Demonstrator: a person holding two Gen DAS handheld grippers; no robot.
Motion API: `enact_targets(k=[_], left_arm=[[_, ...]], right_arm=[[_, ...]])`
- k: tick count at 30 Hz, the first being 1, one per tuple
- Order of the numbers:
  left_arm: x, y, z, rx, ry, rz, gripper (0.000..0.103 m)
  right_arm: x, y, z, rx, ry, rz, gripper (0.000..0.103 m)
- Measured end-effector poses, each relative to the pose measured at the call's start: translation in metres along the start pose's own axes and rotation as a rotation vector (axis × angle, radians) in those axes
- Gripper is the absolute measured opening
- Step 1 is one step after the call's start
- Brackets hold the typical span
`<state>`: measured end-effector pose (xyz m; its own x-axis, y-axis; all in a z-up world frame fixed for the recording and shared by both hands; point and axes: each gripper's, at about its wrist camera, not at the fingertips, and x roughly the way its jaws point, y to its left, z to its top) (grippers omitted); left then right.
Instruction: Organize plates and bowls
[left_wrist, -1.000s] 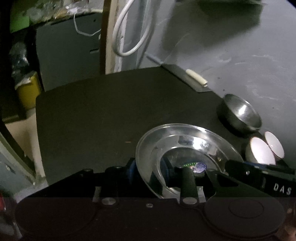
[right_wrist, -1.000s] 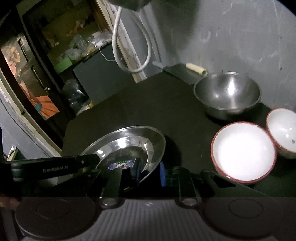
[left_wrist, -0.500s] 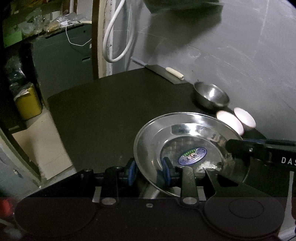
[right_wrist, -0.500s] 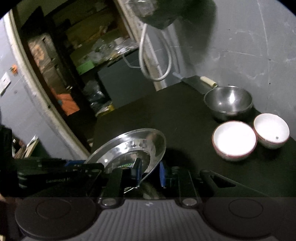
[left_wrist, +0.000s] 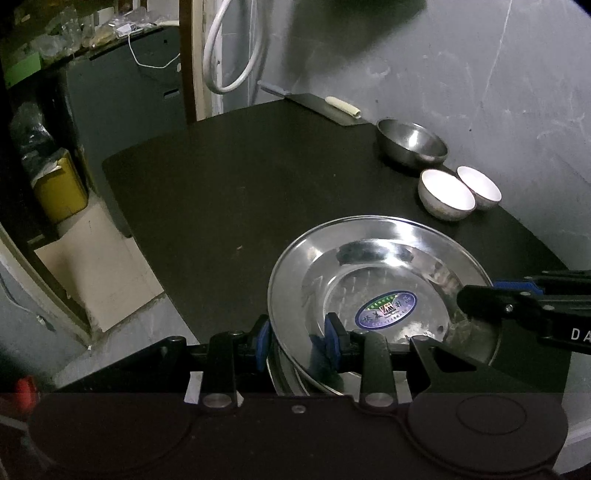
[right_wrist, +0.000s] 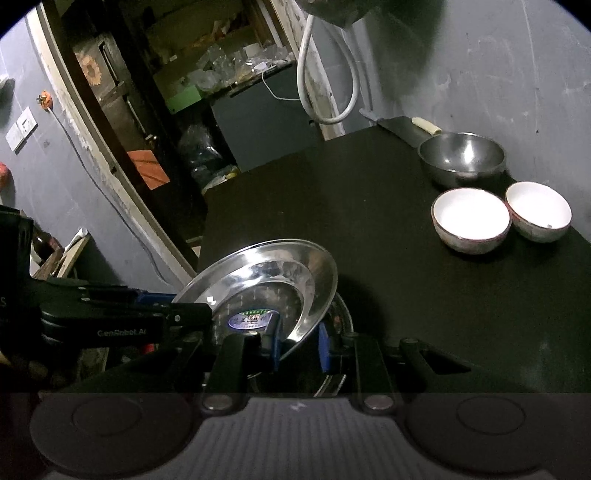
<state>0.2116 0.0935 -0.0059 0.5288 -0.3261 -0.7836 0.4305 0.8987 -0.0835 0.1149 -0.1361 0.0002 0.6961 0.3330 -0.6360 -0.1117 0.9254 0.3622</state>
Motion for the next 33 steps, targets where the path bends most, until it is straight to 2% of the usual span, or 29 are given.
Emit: enact_targets(k=[15,33], left_arm=[[-0.001,-0.011,-0.012,0.058,0.039,0.031,0.033],[-0.001,-0.018,-0.019,0.102,0.059,0.056,0.035]], right_arm=[[-0.001,0.002,-0.015,-0.009,0.067,-0.010,0.025],[0.004,0.008,-0.019,-0.022,0.101,-0.035,0.028]])
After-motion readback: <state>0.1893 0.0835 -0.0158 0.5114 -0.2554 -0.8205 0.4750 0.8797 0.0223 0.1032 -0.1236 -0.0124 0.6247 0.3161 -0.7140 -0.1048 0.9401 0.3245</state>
